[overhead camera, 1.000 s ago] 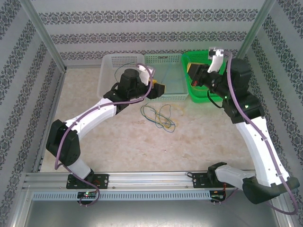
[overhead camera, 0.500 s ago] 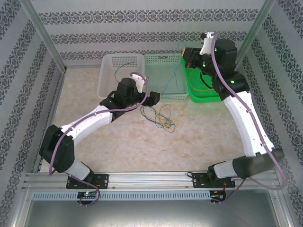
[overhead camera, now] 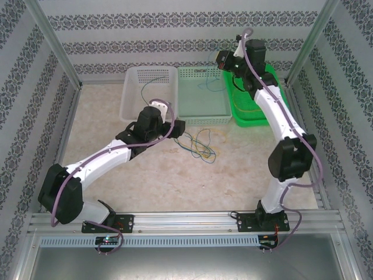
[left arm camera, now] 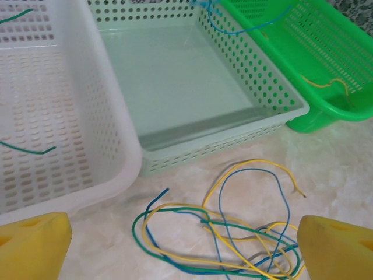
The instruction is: Untangle the cables
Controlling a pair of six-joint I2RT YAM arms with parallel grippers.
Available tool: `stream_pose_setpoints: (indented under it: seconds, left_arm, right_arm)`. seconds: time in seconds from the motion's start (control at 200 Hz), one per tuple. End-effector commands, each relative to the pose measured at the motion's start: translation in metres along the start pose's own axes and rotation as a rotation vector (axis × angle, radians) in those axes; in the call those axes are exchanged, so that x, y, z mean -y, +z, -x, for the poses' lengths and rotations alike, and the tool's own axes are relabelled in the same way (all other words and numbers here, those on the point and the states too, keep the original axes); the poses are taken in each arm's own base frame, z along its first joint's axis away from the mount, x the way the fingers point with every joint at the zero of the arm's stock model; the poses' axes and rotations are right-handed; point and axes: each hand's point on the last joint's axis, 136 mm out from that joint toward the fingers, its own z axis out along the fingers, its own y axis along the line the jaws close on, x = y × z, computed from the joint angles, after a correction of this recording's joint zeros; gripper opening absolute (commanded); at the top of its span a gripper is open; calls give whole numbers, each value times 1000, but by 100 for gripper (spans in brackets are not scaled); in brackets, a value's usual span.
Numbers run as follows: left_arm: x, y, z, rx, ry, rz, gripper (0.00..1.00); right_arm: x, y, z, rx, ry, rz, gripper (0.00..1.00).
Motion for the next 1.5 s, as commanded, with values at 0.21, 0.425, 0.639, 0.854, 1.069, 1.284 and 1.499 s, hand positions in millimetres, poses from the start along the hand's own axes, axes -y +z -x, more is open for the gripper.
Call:
stream_pose_setpoints:
  seconds: [0.21,0.425,0.639,0.854,1.069,1.284,1.499]
  left_arm:
    - [-32,-21,-12,1,-36,98,100]
    - [-34,-19,-19,-28,-40,98,100]
    - [-35,-10,-40,-110,-55,98,100]
    - [-42,4,-69,-219,-89,127,100]
    - [-36,34,-92,-324,-124,82,100]
    - [-20,64,-99,-346,-159,-29,87]
    - [-27,89,-102,-357,-211,-54,65]
  right_arm:
    - [38,52,-58,-128,138,-8,0]
    - [74,70,-113,-278,178,-68,62]
    - [63,57,-107,-288,113,-42,91]
    - [39,16,-109,-293,49,-19,87]
    - [41,-32,-165,-360,-7,-68,80]
    - [49,-69,-229,-431,-26,-111,73]
    - [72,-83,-277,-500,7,-176,67]
